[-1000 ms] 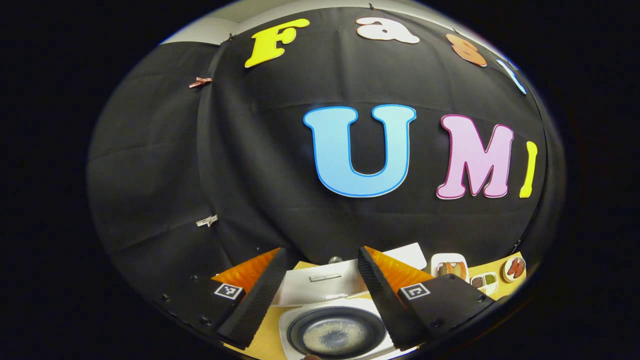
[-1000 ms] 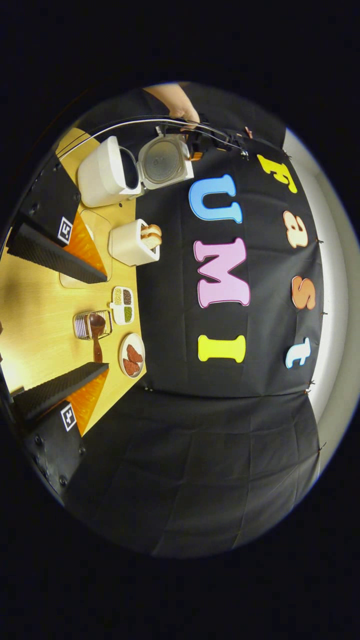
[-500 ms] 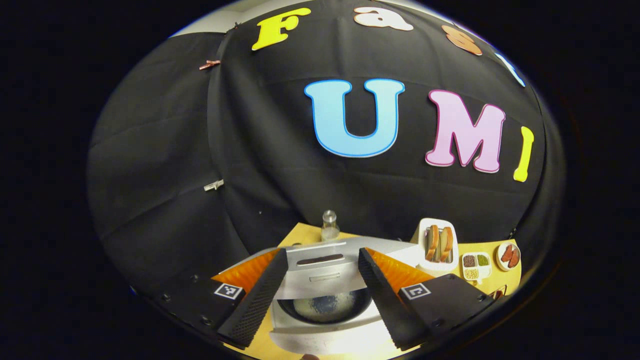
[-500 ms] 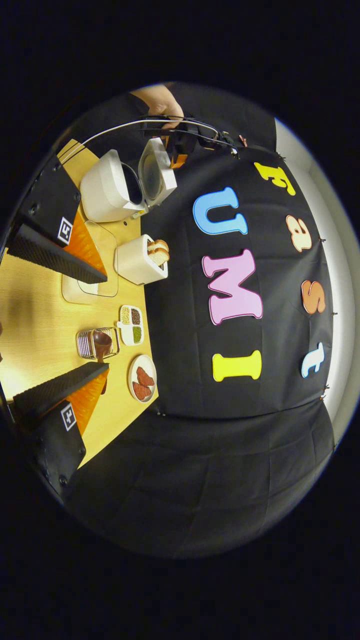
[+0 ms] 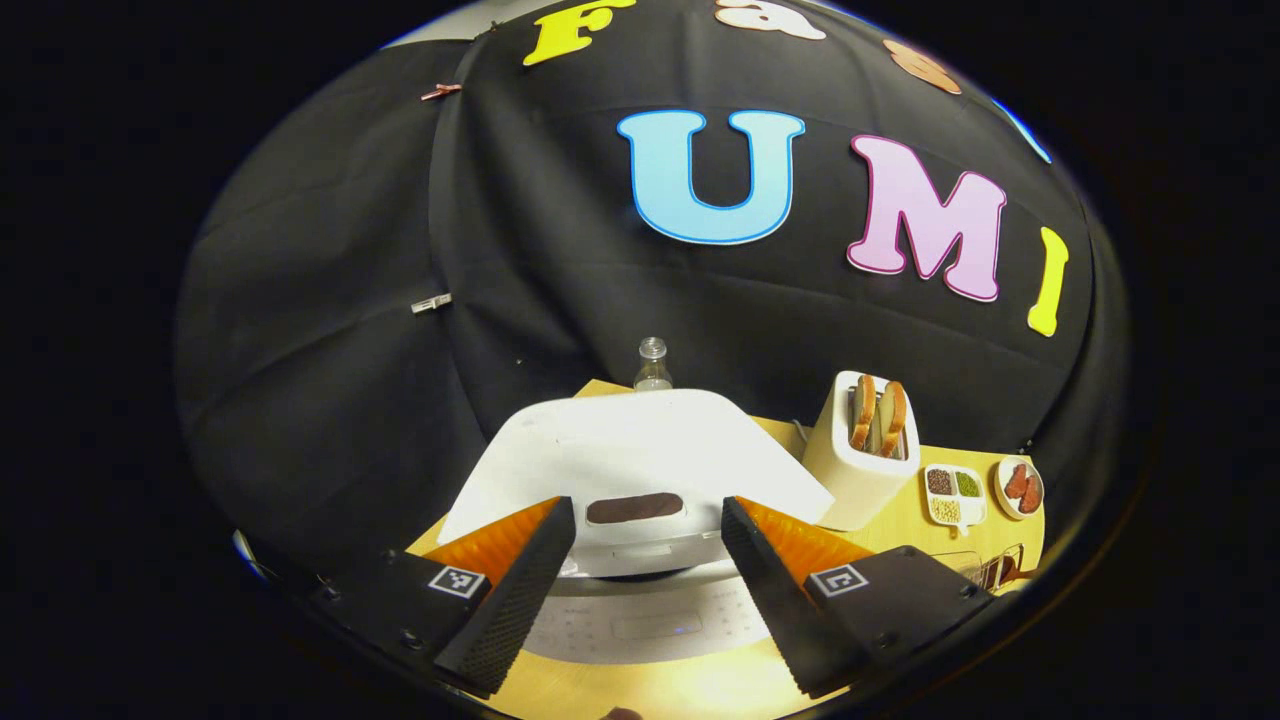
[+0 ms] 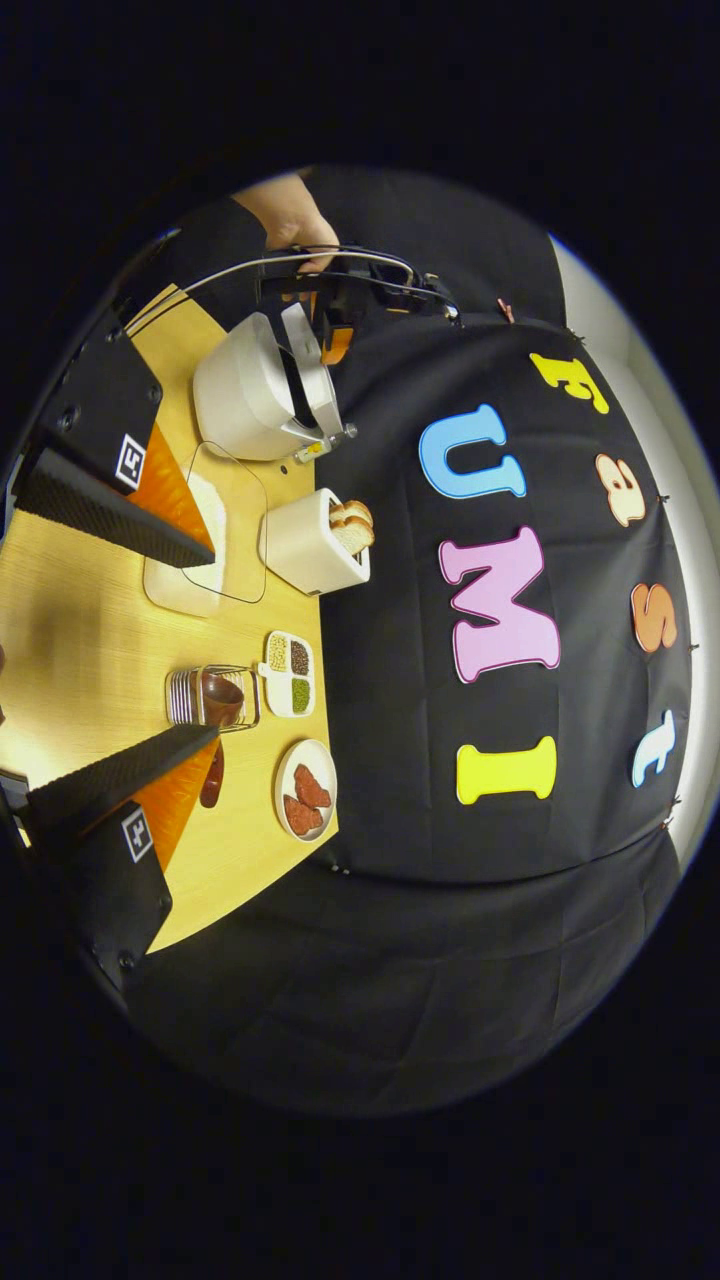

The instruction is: Close the left gripper, press the button to open the rice cooker; take a wooden spoon from the chopstick holder with the right hand, scoop a spoonful of rice and pour it into the rice cooker, then put the wooden spoon back into the chopstick holder.

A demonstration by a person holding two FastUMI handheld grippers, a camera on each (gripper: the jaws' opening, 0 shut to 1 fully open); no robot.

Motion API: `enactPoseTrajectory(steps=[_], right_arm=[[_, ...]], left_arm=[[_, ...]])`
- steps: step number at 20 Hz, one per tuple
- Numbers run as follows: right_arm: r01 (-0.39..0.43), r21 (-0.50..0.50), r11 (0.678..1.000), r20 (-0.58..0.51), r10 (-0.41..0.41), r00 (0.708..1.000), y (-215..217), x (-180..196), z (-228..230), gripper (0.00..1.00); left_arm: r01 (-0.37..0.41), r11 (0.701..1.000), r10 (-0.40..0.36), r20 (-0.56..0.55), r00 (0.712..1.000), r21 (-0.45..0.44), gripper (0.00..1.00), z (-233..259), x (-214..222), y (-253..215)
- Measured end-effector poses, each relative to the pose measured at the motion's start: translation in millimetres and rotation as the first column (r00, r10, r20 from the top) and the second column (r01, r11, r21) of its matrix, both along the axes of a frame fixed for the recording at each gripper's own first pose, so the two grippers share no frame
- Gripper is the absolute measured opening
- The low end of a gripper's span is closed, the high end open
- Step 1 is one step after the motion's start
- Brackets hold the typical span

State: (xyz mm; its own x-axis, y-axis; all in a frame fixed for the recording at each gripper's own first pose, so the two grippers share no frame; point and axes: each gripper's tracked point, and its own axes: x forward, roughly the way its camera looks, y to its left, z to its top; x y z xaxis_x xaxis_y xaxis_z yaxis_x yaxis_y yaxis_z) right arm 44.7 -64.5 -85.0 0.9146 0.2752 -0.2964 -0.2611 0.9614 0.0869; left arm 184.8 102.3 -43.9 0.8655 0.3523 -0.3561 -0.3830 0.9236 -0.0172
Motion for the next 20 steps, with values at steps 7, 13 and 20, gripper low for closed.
enactPoseTrajectory(steps=[7,13,20], right_arm=[[0.002,-0.008,1.000,-0.022,-0.002,1.000,-35.6,4.0,-27.9,0.98],[0.050,-0.007,0.999,-0.050,-0.050,0.997,-64.2,-2.3,-41.5,0.98],[0.044,0.004,0.999,-0.079,-0.044,0.996,-65.6,1.5,-53.7,0.99]], left_arm=[[-0.015,0.999,0.016,0.027,1.000,-0.034,1.00,-28.5,3.9,-2.5],[-0.059,0.998,0.059,-0.041,0.997,-0.007,1.00,-52.9,10.9,4.5],[-0.062,0.998,0.062,-0.058,0.996,-0.003,1.00,-55.0,12.9,2.0]])
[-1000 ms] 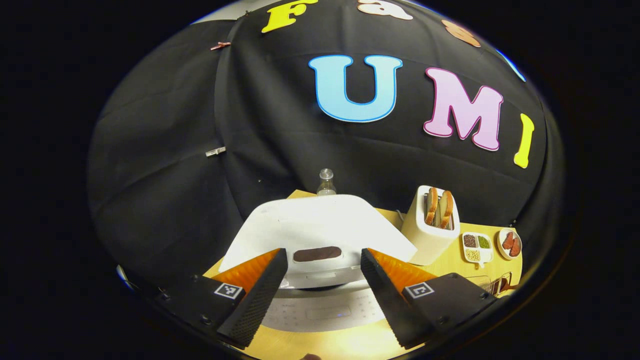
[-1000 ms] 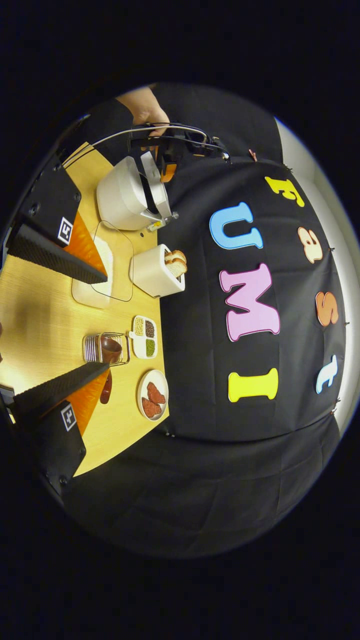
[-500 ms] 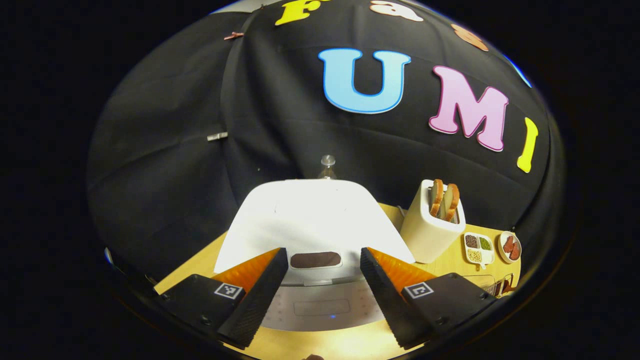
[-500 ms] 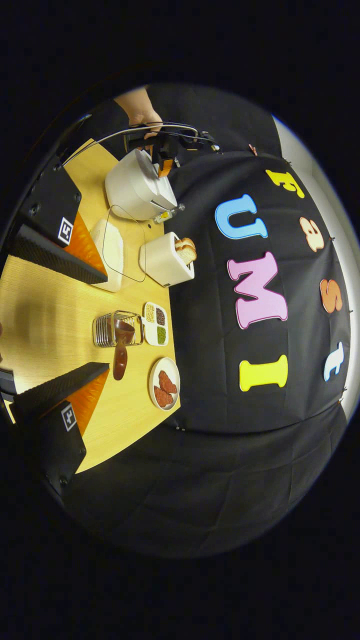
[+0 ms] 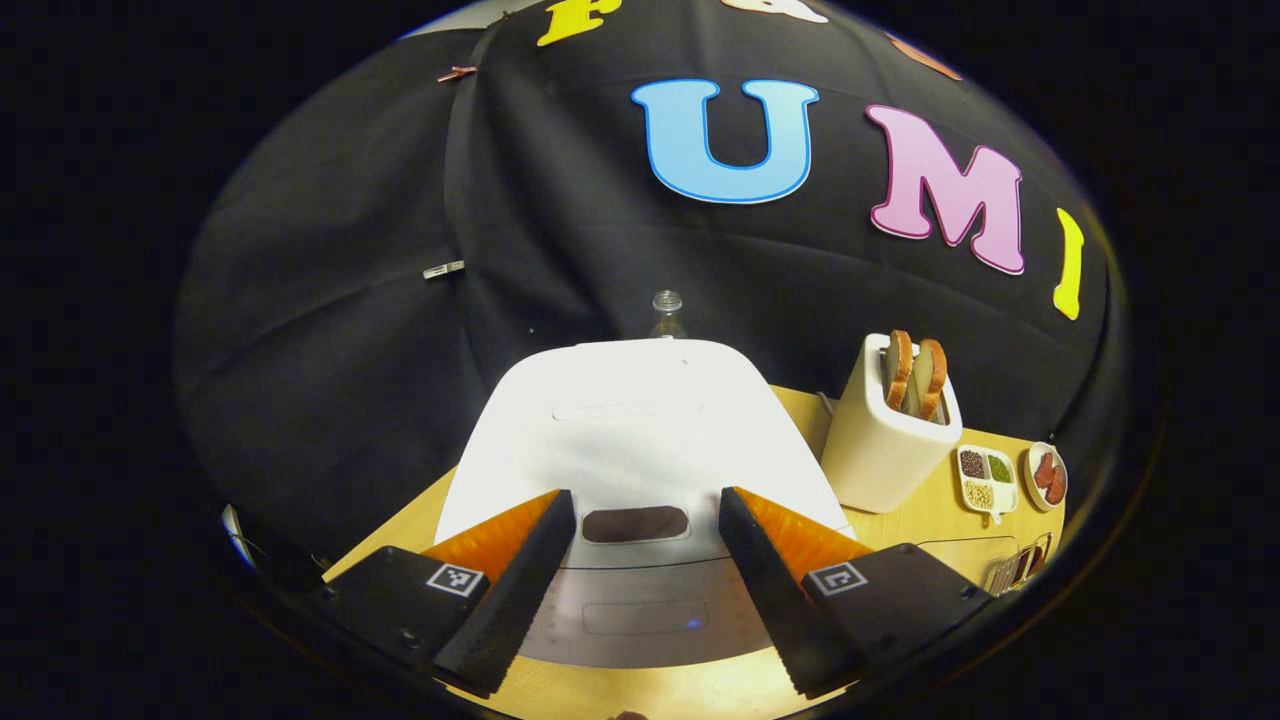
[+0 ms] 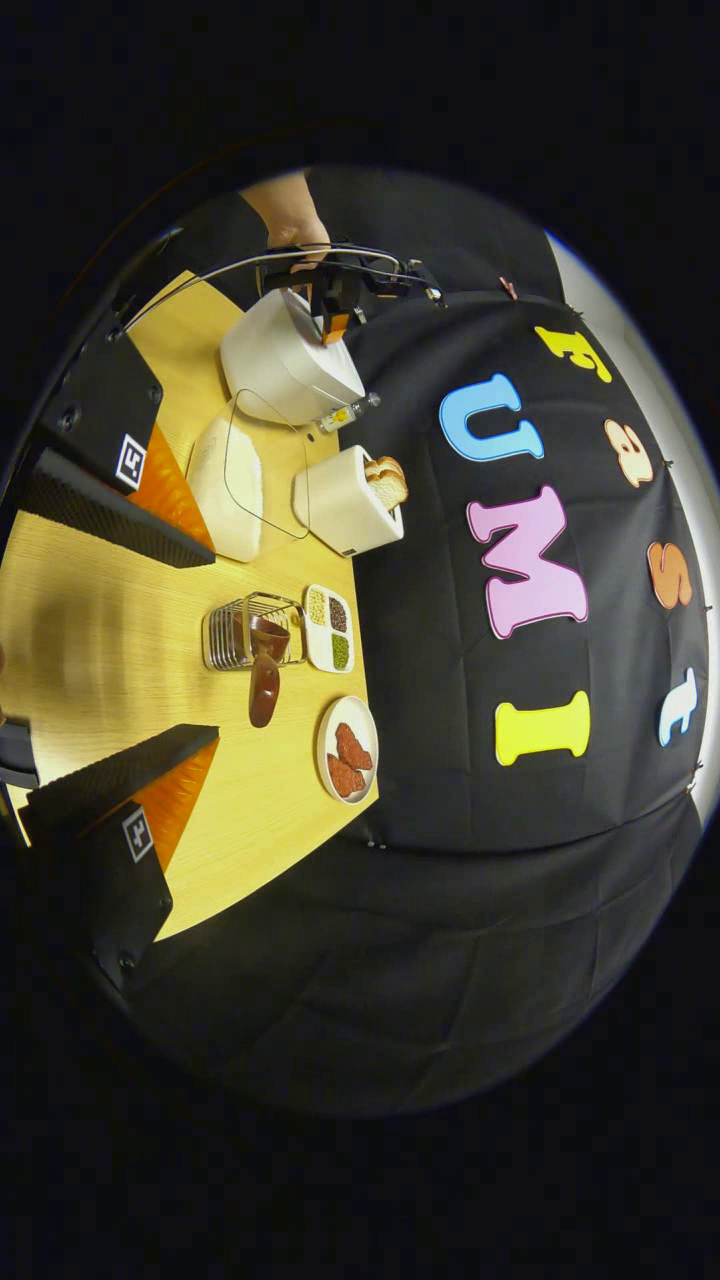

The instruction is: Close the left gripper, press the button to open the rice cooker; take a wooden spoon from the chopstick holder with the right hand, scoop a spoonful of rice and pour it into the rice cooker, then put the wooden spoon back into the chopstick holder.

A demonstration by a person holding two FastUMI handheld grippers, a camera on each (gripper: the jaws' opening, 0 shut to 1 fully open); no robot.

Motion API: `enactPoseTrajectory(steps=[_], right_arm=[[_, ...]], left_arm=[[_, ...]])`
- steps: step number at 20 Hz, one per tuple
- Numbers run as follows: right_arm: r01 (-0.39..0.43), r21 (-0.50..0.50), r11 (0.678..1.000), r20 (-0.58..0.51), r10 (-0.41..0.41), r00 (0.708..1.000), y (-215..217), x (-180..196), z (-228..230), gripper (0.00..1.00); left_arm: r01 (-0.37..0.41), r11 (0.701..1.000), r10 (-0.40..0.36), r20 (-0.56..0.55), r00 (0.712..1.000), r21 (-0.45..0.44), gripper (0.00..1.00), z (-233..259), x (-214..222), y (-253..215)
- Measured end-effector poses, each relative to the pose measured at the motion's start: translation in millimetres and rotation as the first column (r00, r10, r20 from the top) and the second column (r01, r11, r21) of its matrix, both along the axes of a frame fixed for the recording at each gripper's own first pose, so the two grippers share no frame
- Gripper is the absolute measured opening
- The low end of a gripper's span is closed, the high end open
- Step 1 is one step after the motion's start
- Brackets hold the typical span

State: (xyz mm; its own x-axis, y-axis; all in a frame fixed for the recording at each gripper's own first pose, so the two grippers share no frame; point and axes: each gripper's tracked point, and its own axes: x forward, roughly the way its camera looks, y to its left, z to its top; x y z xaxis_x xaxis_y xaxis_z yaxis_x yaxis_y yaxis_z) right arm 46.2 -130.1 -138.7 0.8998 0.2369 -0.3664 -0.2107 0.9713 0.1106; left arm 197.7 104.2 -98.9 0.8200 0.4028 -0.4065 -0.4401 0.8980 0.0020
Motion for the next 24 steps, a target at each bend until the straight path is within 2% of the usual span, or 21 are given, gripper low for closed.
enactPoseTrajectory(steps=[3,6,9,13,16,19,21,24], right_arm=[[-0.012,0.002,1.000,0.008,0.012,1.000,6.9,-2.2,6.3,0.99],[-0.001,-0.014,1.000,0.069,0.002,0.998,8.7,0.6,30.2,0.98],[0.010,-0.018,1.000,0.136,-0.007,0.991,18.4,5.3,61.9,0.98],[0.005,-0.024,1.000,0.247,0.001,0.969,42.5,-2.5,120.6,0.98],[0.015,-0.030,0.999,0.330,-0.004,0.944,59.5,-21.0,163.5,0.98],[0.032,-0.023,0.999,0.375,-0.021,0.927,74.6,-50.0,182.3,0.98],[0.044,-0.025,0.999,0.395,-0.030,0.918,80.4,-73.9,184.5,0.98],[0.091,-0.078,0.993,0.394,-0.053,0.917,74.6,-106.7,161.7,0.98]], left_arm=[[0.030,1.000,-0.030,-0.004,1.000,0.001,1.00,4.2,-8.6,-9.3],[0.073,0.994,-0.079,0.077,0.994,0.079,0.98,28.1,-31.8,-30.9],[0.146,0.974,-0.177,0.179,0.968,0.175,0.97,63.2,-71.5,-61.6],[0.226,0.946,-0.284,0.260,0.923,0.233,0.97,102.1,-134.6,-99.4],[0.285,0.930,-0.344,0.272,0.899,0.233,0.97,117.2,-175.2,-120.6],[0.334,0.900,-0.409,0.278,0.869,0.282,0.97,126.1,-206.6,-129.3],[0.345,0.894,-0.426,0.304,0.852,0.286,0.97,129.1,-222.2,-127.5],[0.385,0.892,-0.447,0.328,0.832,0.237,0.97,118.9,-240.9,-129.5]])
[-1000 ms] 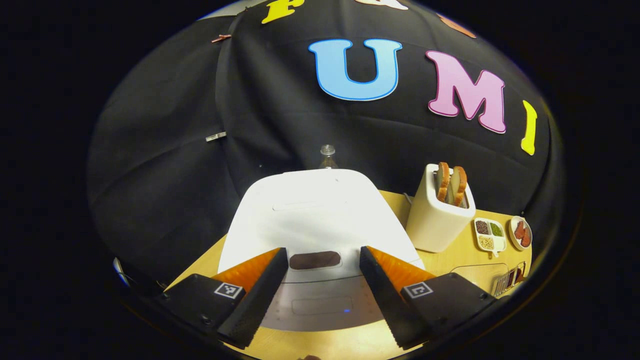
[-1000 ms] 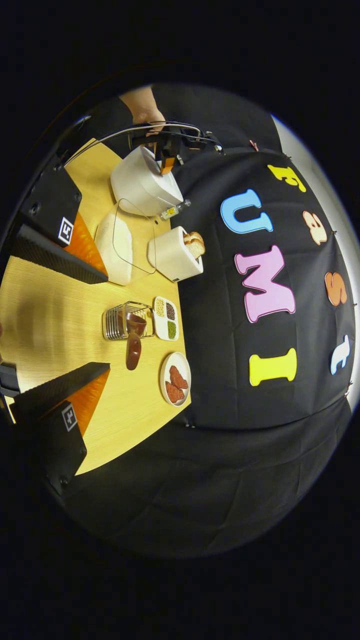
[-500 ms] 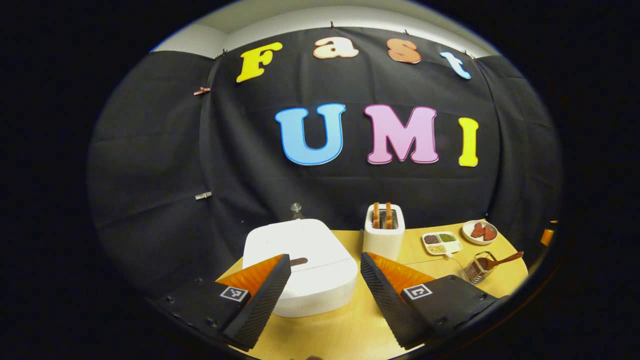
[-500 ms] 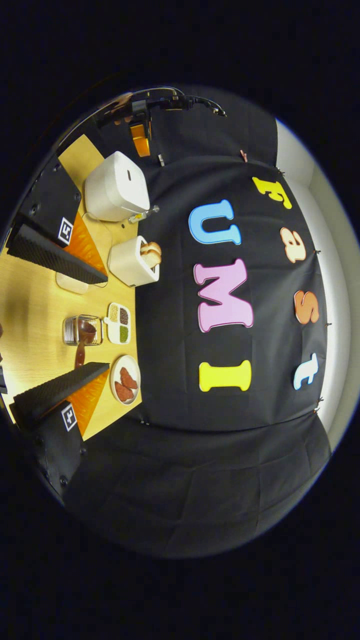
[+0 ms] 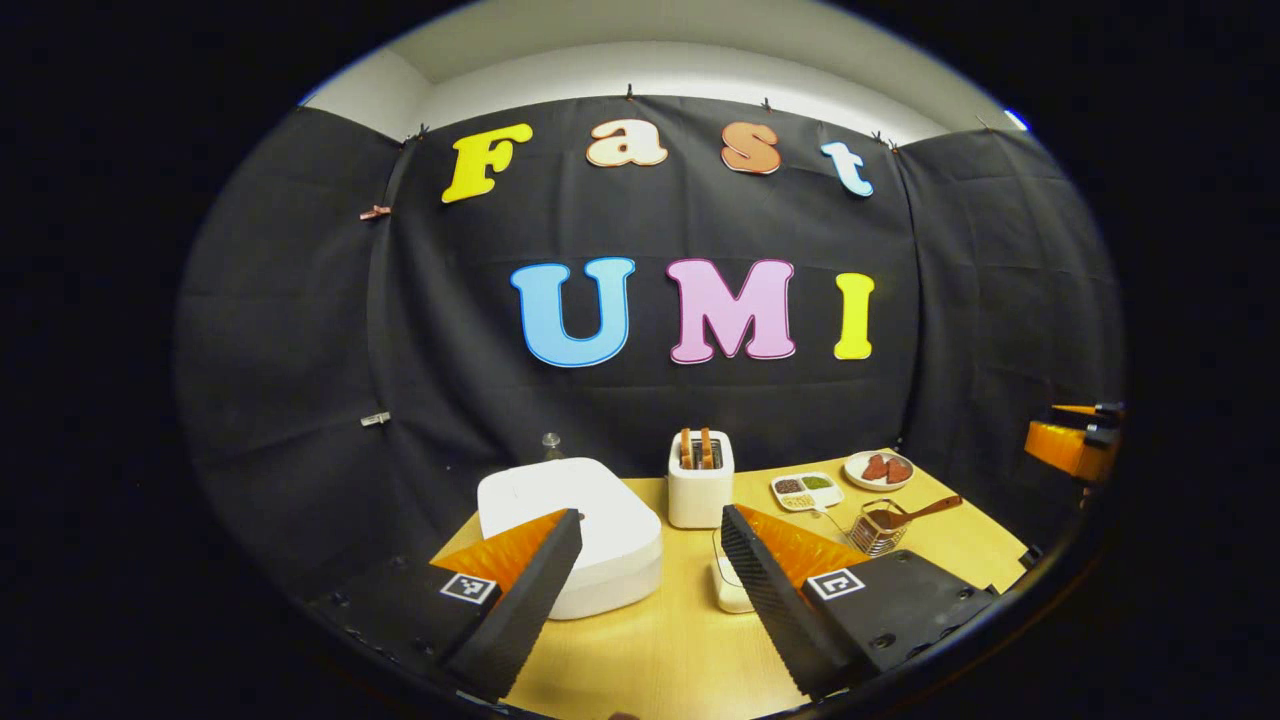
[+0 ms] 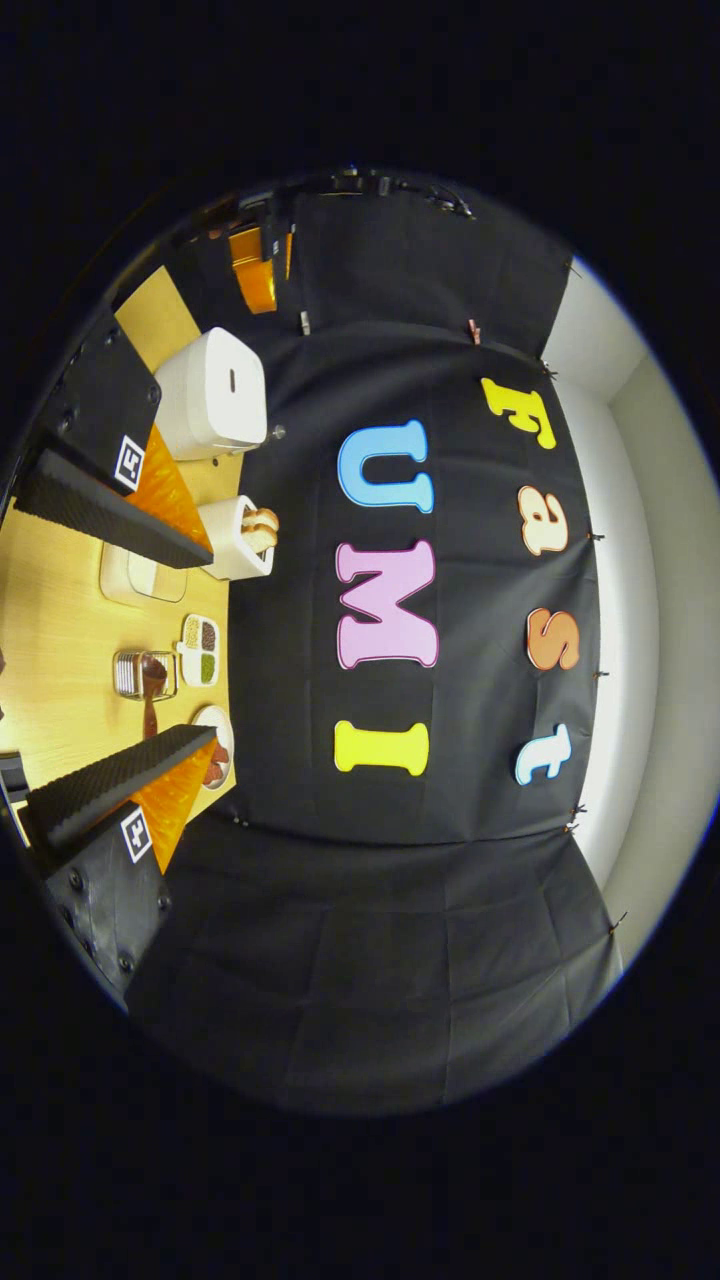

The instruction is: Close the left gripper, press the button to open the rice cooker; take a wooden spoon from the chopstick holder with the right hand, scoop a spoonful of rice and pour it into the rice cooker, then put the wooden spoon back into the chopstick holder.

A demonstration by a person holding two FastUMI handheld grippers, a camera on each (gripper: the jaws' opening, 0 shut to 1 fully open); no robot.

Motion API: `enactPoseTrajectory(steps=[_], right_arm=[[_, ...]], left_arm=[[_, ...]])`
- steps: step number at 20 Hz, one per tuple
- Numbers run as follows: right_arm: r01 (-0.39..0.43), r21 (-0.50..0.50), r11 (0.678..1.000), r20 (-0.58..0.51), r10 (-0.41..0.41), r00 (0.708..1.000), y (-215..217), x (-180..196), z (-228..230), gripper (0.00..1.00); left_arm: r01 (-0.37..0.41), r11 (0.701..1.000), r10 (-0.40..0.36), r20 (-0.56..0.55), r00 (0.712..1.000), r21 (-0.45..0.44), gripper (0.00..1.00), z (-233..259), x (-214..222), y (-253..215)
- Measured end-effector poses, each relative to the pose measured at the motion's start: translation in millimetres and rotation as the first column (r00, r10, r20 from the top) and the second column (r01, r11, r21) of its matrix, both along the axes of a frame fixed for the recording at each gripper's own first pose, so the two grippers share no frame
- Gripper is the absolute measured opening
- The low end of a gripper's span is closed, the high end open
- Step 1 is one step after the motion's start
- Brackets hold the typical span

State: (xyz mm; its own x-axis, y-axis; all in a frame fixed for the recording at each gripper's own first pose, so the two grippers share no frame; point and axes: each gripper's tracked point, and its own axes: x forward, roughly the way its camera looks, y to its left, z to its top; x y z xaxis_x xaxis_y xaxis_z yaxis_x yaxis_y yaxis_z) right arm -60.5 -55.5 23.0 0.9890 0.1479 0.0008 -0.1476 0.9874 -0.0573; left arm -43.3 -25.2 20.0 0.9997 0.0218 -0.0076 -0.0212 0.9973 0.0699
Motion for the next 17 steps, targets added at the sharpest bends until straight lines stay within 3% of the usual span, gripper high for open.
enactPoseTrajectory(steps=[4,7,17], right_arm=[[0.028,0.003,1.000,-0.064,-0.028,0.998,-5.6,-31.7,-26.1,0.98],[0.069,0.041,0.997,-0.062,-0.066,0.996,-13.4,-36.7,-20.2,0.98],[0.115,0.097,0.989,-0.048,-0.111,0.993,-23.0,-35.7,-6.6,0.98]], left_arm=[[0.055,0.995,-0.056,-0.007,0.998,-0.087,0.97,-12.7,-18.2,-14.3],[0.116,0.991,-0.116,0.002,0.993,-0.067,0.95,-13.8,-23.1,-25.8],[0.129,0.989,-0.128,0.016,0.992,-0.073,0.95,-12.9,-23.8,-24.3]])
